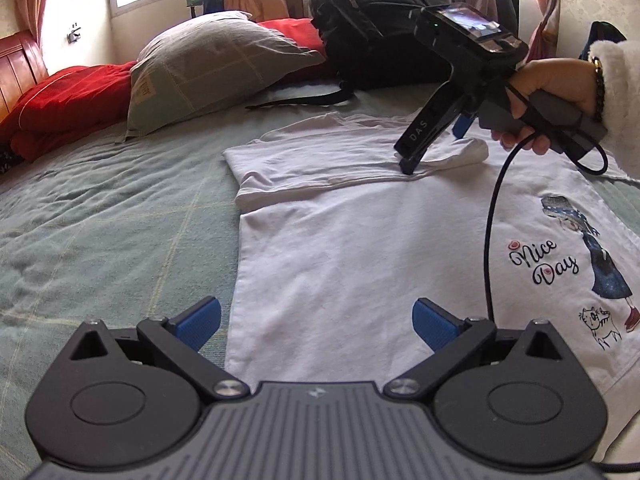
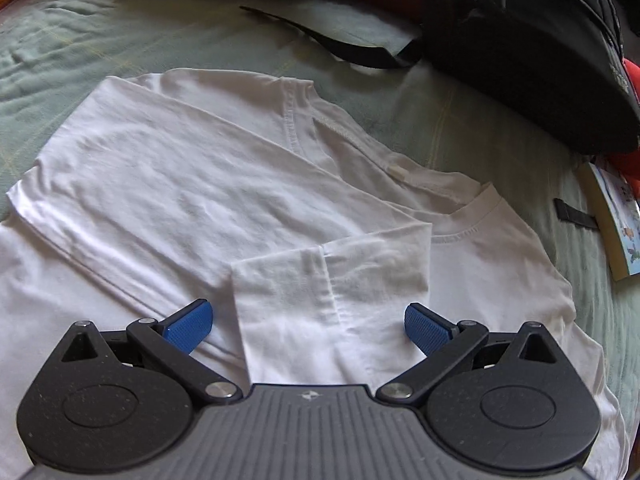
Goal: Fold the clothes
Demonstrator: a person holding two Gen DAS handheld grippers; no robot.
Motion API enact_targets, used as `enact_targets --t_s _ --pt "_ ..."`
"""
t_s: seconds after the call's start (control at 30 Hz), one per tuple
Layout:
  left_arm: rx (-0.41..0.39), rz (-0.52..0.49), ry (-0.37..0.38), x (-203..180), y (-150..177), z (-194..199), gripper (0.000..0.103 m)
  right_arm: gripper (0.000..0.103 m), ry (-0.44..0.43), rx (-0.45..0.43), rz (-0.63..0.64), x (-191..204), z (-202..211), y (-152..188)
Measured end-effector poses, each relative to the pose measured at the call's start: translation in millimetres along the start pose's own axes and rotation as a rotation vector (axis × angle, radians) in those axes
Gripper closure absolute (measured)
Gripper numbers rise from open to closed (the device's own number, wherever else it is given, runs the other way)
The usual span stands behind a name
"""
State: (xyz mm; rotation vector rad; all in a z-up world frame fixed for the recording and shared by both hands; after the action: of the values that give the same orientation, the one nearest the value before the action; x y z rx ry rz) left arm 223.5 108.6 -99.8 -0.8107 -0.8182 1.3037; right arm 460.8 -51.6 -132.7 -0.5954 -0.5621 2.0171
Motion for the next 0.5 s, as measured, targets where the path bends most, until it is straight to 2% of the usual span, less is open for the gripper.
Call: enact_targets --t_s 0.1,0.23,0.5 --pt "-0.005 0.002 0.001 0 -2 0 0.001 0.000 0.080 -0.007 0.014 -15 3 -1" --pt "-0.009 -0.005 0.009 -6 -4 -2 0.001 0.000 0.140 -0.025 0.014 -37 12 -1" --pt "0.001 -0.020 0.006 -12 -4 -4 0.001 0.000 0.183 -0.035 -0.072 -82 18 5"
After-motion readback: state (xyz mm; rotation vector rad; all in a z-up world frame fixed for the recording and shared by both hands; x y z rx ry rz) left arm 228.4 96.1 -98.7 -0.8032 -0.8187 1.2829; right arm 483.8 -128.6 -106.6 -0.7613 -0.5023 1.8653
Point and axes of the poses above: each gripper's, at about its wrist camera, not at the fingertips, and z roughly against the way its jaws point, x to its left, y to its underside, the point moved 9 cm from there along -z, roughly the way its jaws point, and after that the axes turned 14 degrees about -x, right-handed, at the moved point
